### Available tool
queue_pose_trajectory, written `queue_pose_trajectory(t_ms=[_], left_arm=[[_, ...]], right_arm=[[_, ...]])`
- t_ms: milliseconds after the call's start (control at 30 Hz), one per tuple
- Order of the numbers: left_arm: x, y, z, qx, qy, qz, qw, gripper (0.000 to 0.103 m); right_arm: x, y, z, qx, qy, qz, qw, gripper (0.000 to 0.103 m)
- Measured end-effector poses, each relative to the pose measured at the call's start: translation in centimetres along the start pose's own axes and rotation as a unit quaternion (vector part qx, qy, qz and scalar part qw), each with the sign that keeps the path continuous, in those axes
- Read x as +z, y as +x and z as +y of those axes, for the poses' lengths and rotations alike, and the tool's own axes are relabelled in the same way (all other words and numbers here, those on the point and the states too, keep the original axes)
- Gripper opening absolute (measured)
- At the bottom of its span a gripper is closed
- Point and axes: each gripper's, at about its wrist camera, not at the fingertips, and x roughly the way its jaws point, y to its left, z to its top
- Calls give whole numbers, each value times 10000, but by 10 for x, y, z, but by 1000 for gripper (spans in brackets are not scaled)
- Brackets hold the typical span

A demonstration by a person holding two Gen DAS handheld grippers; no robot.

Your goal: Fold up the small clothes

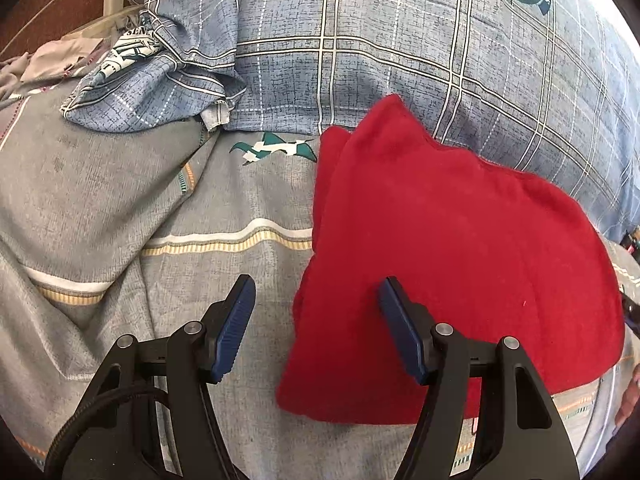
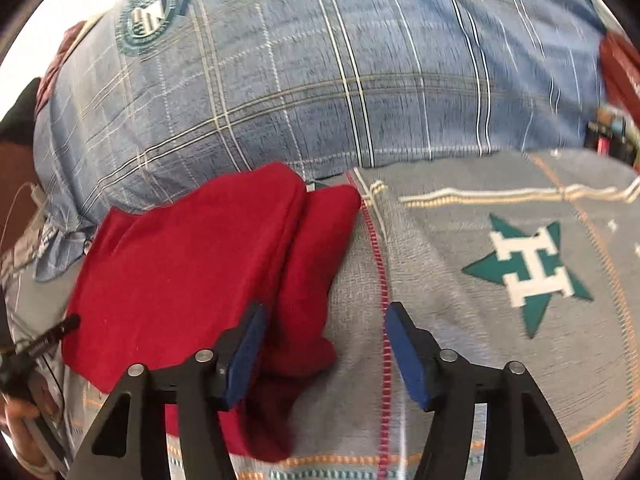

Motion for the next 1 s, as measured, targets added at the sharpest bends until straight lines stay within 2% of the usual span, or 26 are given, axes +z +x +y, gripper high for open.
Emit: queue_pose_trajectory(t_ms=[67,167,300,333,367,400,467,500,533,633,767,800,900,1000], left_arm=[[0,0,1,-14,-1,7,10000,66],[0,1,0,-18,14,21,10000,66],[1,0,-1,9,16,21,10000,66],[0,0,-2,14,22,20,10000,66],[1,0,-2,15,29,19,10000,66],[1,0,-2,12,31,20,10000,66],[1,0,-1,6,13,23,10000,66],[1,0,-1,8,10,25,10000,65],[0,0,-1,16,12,24,10000,66],[-1,0,-2,8,33,16,10000,66],[-2,1,0,-78,-53,73,9999,66],[-2,-1,1,-71,-58,65,9999,66],[-1,-6,6,-67,-125,69,9999,65],[0,-9,13,-52,-247,65,9997,65]], right_arm=[[4,10,-1,105,343,27,9994,76],[7,22,-1,357,789,113,9962,79],[10,30,19,207,526,77,9984,79],[11,32,23,195,483,106,9986,75],[11,34,28,185,404,130,9989,55],[13,36,33,225,230,165,9993,46],[16,32,50,-159,-419,51,9990,17],[16,26,64,-416,-887,-32,9952,15],[16,19,76,-475,-1259,-132,9908,12],[10,6,90,-713,-1788,-322,9808,11],[0,34,72,-1020,-1608,147,9816,11],[-2,35,70,-1033,-1594,102,9818,12],[0,19,73,-1105,-1508,-7,9824,24],[4,-9,81,-1071,-1451,-347,9830,38]])
